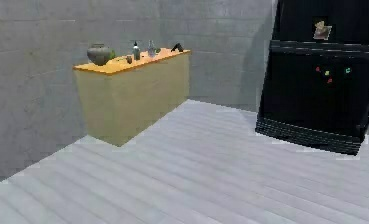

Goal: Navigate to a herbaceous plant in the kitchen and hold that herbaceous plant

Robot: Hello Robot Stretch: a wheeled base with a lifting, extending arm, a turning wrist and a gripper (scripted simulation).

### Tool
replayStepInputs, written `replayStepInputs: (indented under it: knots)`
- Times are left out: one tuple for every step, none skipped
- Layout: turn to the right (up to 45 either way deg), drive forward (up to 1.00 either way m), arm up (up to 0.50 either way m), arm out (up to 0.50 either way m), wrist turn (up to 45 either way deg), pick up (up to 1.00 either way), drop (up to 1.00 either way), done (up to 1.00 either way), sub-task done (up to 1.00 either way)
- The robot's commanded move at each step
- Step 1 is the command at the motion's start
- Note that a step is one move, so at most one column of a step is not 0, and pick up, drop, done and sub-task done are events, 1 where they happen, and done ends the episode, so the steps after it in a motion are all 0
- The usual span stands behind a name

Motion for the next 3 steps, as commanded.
replayStepInputs:
  knots:
    - [0.0,1.00,0.00,0.00,0.0,0.00,0.00,0.00,0.00]
    - [0.0,1.00,0.00,0.00,0.0,0.00,0.00,0.00,0.00]
    - [0.0,0.45,0.00,0.00,0.0,0.00,0.00,0.00,0.00]
